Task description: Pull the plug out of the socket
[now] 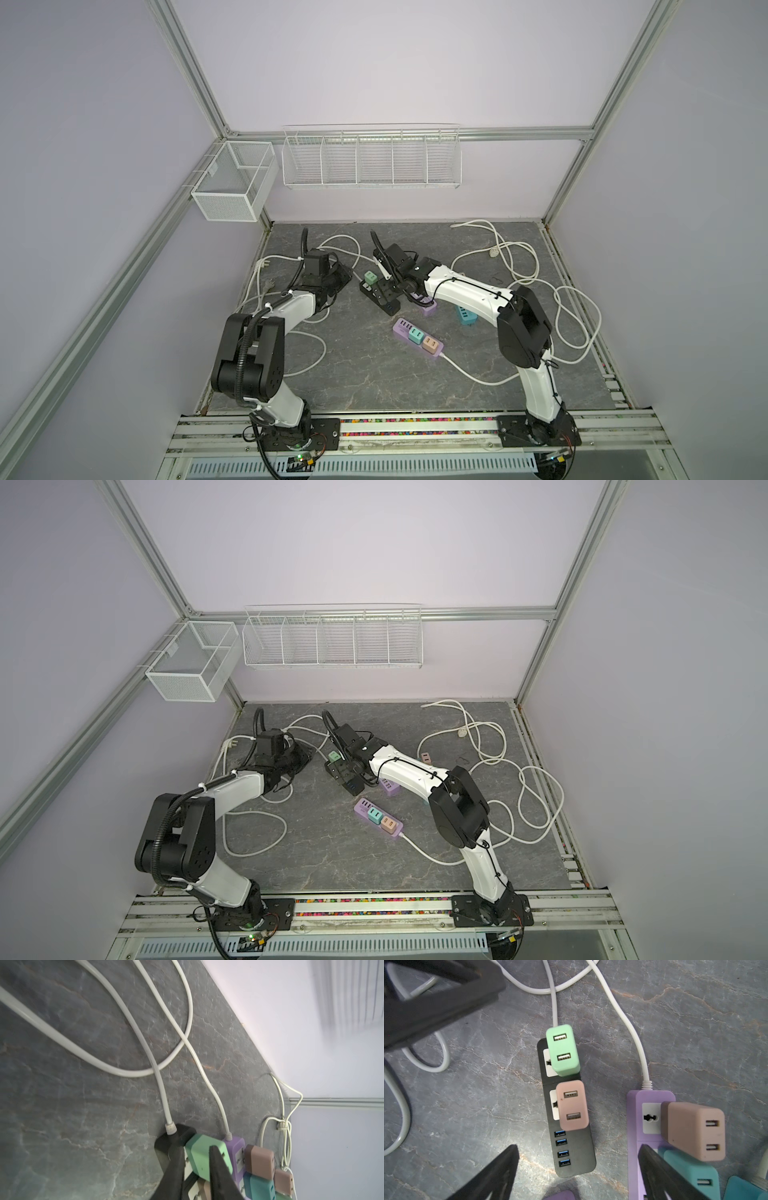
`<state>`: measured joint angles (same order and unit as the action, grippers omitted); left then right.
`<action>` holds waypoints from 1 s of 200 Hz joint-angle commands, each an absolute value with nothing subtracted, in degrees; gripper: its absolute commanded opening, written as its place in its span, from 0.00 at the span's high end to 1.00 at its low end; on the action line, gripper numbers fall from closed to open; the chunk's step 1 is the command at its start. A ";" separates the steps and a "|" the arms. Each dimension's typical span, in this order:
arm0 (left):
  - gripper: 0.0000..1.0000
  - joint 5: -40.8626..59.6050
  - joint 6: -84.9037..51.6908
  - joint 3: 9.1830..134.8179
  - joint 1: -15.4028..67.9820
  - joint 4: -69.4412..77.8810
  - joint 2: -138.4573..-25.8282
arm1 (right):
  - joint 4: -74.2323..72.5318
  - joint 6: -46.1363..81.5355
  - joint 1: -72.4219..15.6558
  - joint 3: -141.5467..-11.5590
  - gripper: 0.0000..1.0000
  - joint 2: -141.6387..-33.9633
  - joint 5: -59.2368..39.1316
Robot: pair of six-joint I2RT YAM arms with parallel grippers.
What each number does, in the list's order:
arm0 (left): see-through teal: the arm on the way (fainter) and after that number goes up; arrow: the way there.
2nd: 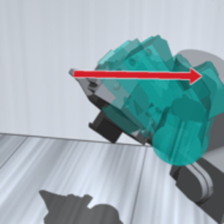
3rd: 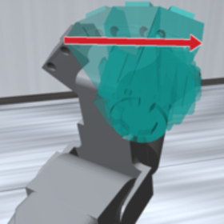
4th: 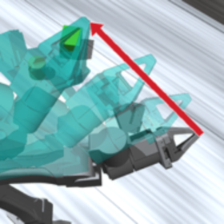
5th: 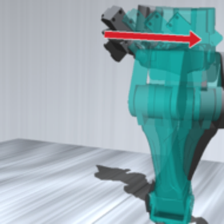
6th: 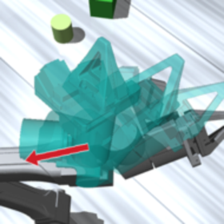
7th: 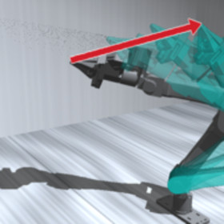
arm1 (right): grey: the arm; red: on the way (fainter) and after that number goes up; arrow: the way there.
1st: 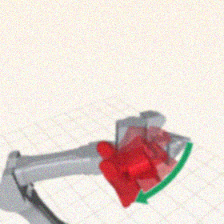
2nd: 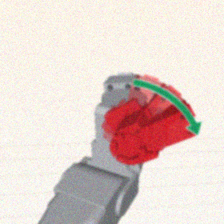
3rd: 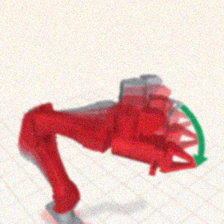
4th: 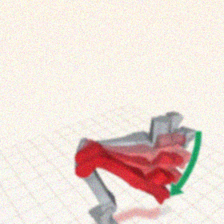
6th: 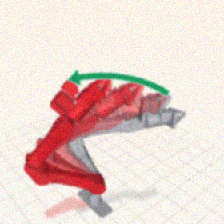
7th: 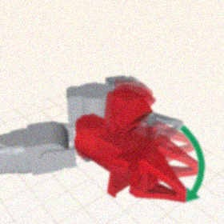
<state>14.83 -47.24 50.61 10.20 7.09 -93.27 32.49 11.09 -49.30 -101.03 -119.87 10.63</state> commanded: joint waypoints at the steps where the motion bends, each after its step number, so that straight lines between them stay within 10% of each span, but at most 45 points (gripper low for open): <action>1: 0.77 16.17 -45.26 53.83 8.32 5.60 -97.97 | 31.57 10.26 -48.96 -99.48 0.08 -115.98 9.49; 200: 0.73 17.80 -51.27 64.10 13.96 -0.99 -113.89 | 28.57 10.43 -47.37 -95.23 0.09 -113.51 8.74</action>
